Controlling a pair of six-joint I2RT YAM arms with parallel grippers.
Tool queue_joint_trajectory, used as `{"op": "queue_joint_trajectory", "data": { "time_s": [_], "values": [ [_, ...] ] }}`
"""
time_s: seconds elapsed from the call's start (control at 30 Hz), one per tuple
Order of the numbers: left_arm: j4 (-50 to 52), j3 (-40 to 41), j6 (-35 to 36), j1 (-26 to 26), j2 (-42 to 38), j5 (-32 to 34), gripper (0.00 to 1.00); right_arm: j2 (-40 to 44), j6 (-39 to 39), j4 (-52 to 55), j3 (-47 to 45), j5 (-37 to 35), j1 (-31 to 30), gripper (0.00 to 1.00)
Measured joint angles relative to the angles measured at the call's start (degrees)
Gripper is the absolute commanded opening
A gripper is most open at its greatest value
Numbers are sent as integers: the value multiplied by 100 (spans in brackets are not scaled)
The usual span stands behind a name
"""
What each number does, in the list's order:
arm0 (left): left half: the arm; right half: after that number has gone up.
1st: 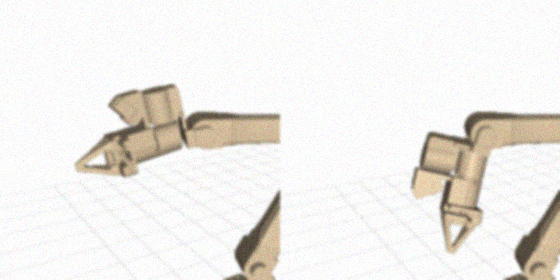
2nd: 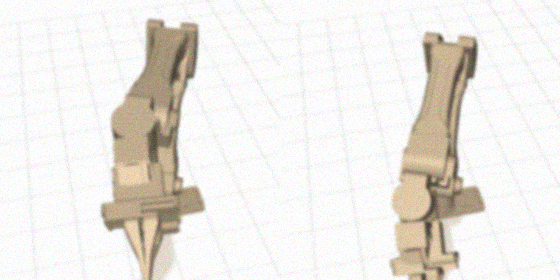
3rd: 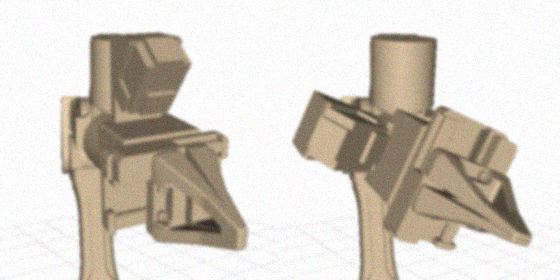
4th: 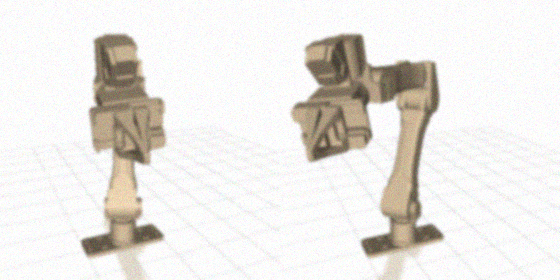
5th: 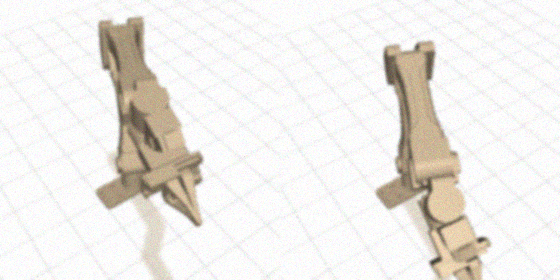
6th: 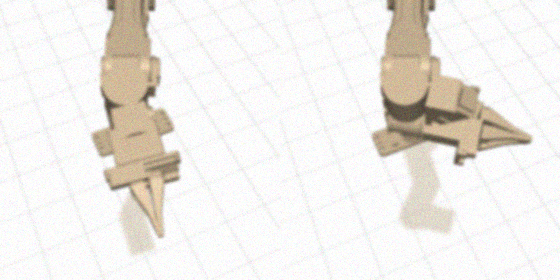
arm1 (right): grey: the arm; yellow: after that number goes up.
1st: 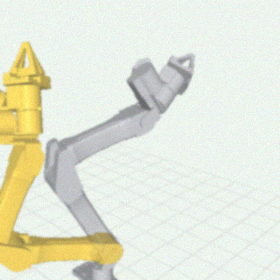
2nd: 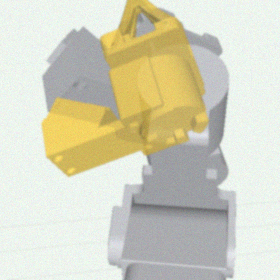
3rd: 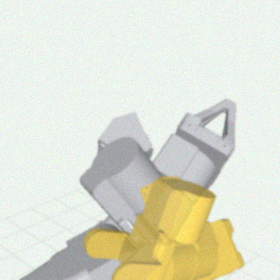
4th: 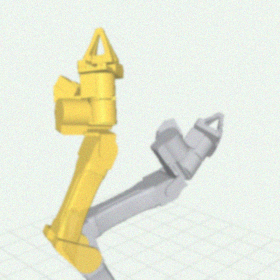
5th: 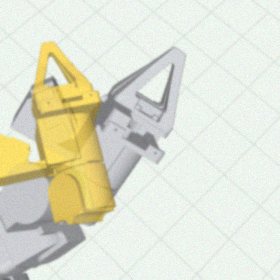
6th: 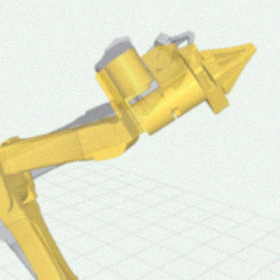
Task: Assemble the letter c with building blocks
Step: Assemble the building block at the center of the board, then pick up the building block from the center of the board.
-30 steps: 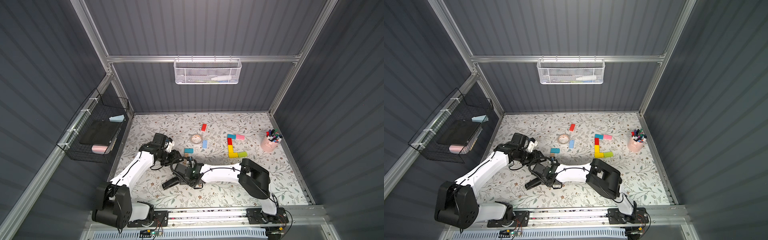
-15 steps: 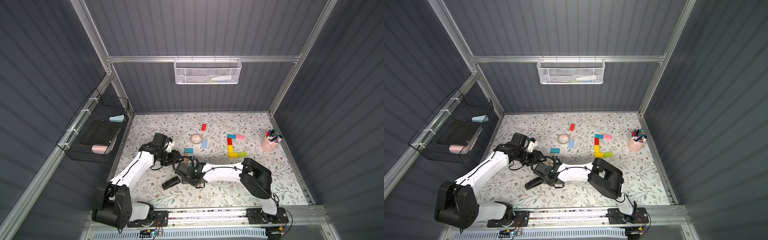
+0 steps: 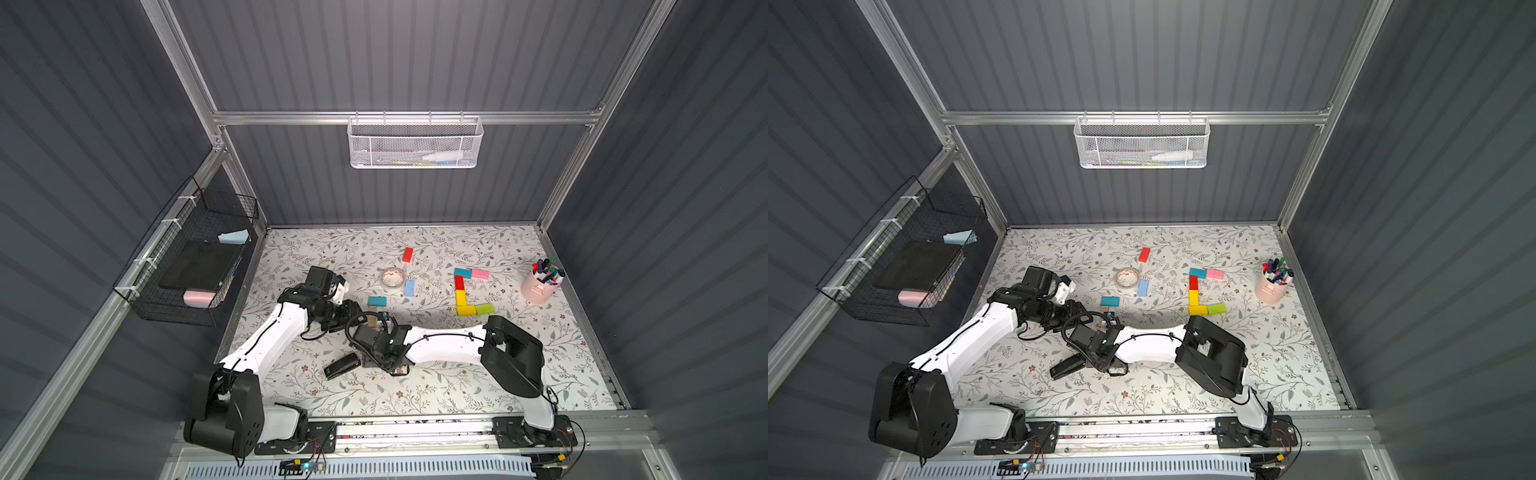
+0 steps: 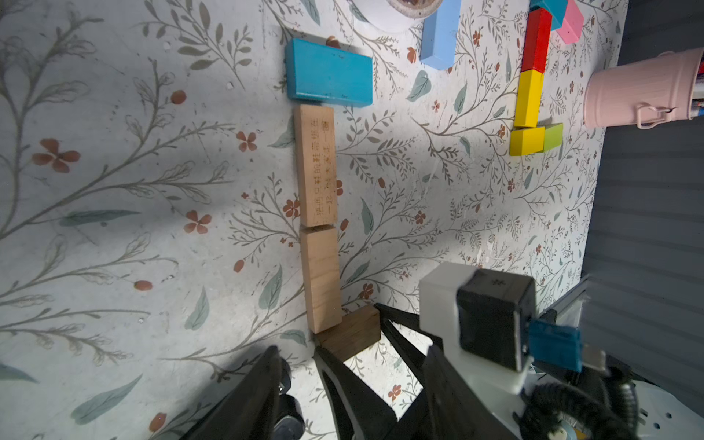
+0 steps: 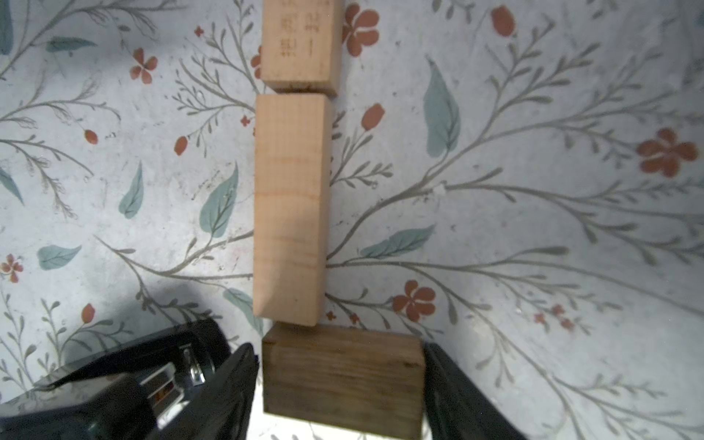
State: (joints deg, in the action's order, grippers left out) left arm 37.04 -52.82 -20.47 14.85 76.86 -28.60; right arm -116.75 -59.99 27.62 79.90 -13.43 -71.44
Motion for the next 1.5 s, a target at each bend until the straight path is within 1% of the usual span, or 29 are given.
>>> {"op": "queue_joint_trajectory", "data": {
  "time_s": [0.2, 0.4, 0.57, 0.67, 0.77, 0.9, 1.03, 1.2, 1.33, 1.5],
  "values": [
    [0, -2, 2, 0, 0, 0, 59, 0, -2, -9, 0, 7, 0, 72],
    [0, 0, 2, 0, 0, 0, 59, 0, 0, -22, 2, 7, 0, 77],
    [0, -2, 2, 0, 0, 0, 59, 72, 24, 44, 2, -2, 0, 83],
    [0, -2, 0, 0, 0, 2, 59, 315, 39, 70, -31, -35, -2, 84],
    [0, -2, 2, 0, 0, 2, 59, 774, 42, -33, -214, -109, 0, 84],
    [0, -2, 28, 0, -2, 0, 59, 1401, 44, -236, -638, -195, 52, 77],
    [-2, -2, 120, 0, 0, -79, 58, 1912, 120, -540, -1285, -127, 398, 70],
    [-48, 0, 195, 0, 0, -267, 57, 2321, 271, -673, -1893, -31, 1115, 69],
    [-52, 0, 221, 0, 2, -302, 57, 2509, 551, -688, -1980, 50, 1709, 62],
    [-76, 0, 260, 0, 2, -271, 57, 2549, 1032, -697, -1939, 179, 2356, 57]
  ]
}}
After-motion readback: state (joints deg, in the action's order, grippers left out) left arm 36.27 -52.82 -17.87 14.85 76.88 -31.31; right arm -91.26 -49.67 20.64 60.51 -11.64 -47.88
